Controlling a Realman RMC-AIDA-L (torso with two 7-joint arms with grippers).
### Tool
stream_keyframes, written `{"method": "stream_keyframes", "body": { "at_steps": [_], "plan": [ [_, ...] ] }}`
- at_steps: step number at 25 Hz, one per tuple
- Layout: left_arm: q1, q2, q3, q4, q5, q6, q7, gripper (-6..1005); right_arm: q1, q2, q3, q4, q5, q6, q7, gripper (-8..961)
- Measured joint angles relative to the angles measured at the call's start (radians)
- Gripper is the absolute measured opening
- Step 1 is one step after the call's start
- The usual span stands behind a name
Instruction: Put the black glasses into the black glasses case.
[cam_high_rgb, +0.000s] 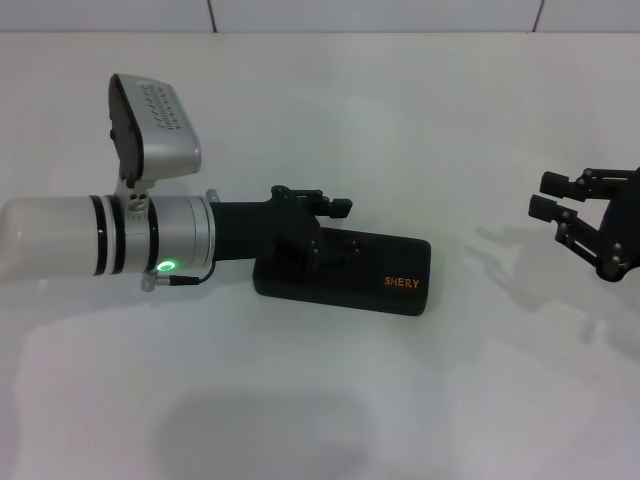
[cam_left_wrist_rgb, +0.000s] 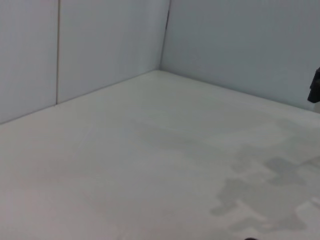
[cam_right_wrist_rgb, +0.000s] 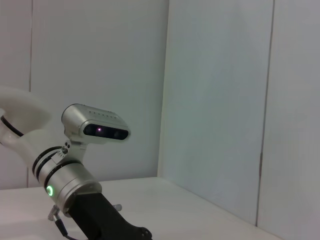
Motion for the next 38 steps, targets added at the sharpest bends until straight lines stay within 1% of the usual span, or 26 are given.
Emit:
{"method": "stream_keyframes", "body": {
  "at_steps": [4, 8, 9, 10, 12, 13, 15, 17, 19, 20, 21, 25, 28, 33, 38],
  "plan": [
    [0.006, 0.001, 0.000, 0.000, -0.037, 0.050, 0.028, 624, 0.007, 0.001, -0.005, 0.000, 0.000, -0.010, 0.000, 244],
    [0.035, 0.009, -0.002, 0.028, -0.131, 0.260, 0.095, 628, 0.021, 0.002, -0.035, 0.000, 0.000, -0.037, 0.000, 246],
    [0.050, 0.014, -0.002, 0.055, -0.148, 0.356, 0.104, 629, 0.035, 0.003, -0.064, -0.001, 0.001, -0.060, 0.002, 246],
    [0.057, 0.018, -0.002, 0.073, -0.147, 0.407, 0.103, 630, 0.050, 0.007, -0.076, 0.007, 0.004, -0.072, 0.004, 247],
    [0.073, 0.031, -0.002, 0.114, -0.127, 0.524, 0.090, 632, 0.063, 0.010, -0.081, 0.019, 0.007, -0.075, 0.007, 248],
    [0.085, 0.042, -0.002, 0.133, -0.114, 0.574, 0.081, 633, 0.074, 0.012, -0.088, 0.031, 0.009, -0.077, 0.007, 248],
    [0.112, 0.066, -0.006, 0.151, -0.108, 0.633, 0.073, 636, 0.106, 0.014, -0.116, 0.061, 0.012, -0.090, 0.008, 319],
    [0.143, 0.082, -0.009, 0.154, -0.118, 0.655, 0.087, 638, 0.138, 0.015, -0.144, 0.089, 0.014, -0.106, 0.007, 389],
    [0.167, 0.087, -0.010, 0.155, -0.132, 0.661, 0.114, 640, 0.167, 0.016, -0.174, 0.119, 0.022, -0.120, 0.004, 460],
    [0.179, 0.088, -0.010, 0.157, -0.138, 0.663, 0.137, 641, 0.176, 0.016, -0.190, 0.131, 0.034, -0.120, 0.002, 567],
    [0.193, 0.088, -0.010, 0.162, -0.144, 0.666, 0.157, 682, 0.187, 0.016, -0.210, 0.145, 0.049, -0.120, -0.001, 674],
    [0.261, 0.089, -0.011, 0.184, -0.177, 0.675, 0.224, 844, 0.225, 0.017, -0.279, 0.192, 0.104, -0.106, -0.040, 713],
    [0.289, 0.095, -0.012, 0.186, -0.187, 0.680, 0.245, 858, 0.228, 0.017, -0.302, 0.201, 0.143, -0.105, -0.075, 743],
    [0.306, 0.102, -0.012, 0.187, -0.190, 0.684, 0.252, 873, 0.219, 0.017, -0.344, 0.206, 0.198, -0.100, -0.121, 792],
    [0.318, 0.116, -0.012, 0.193, -0.212, 0.702, 0.255, 873, 0.213, 0.017, -0.383, 0.206, 0.229, -0.074, -0.141, 792]
  ]
}}
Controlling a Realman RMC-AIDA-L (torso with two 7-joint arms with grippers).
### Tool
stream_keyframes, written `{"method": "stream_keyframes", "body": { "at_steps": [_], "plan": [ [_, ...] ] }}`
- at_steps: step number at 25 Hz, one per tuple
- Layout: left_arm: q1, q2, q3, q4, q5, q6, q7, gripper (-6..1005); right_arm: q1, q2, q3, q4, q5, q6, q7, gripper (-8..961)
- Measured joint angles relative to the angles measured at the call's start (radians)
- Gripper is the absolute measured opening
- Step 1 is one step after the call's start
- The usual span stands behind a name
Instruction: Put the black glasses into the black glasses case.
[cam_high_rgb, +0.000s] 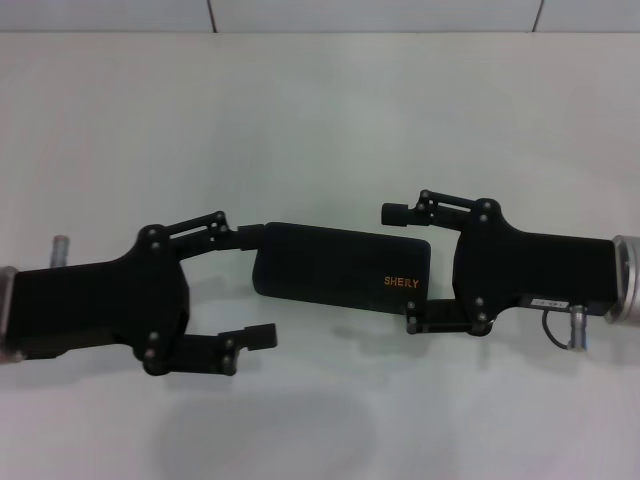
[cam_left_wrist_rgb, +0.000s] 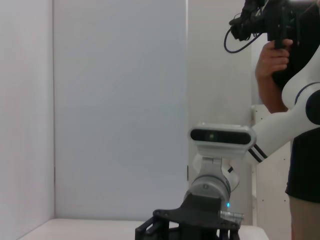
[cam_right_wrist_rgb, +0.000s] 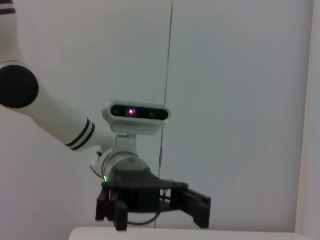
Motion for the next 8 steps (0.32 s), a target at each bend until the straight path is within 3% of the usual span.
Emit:
{"method": "stream_keyframes", "body": {
  "at_steps": [8],
  "plan": [
    [0.028, 0.008, 0.000, 0.017, -0.026, 0.023, 0.019, 873, -0.007, 0.000, -0.031, 0.000, 0.020, 0.010, -0.025, 792]
  ]
}}
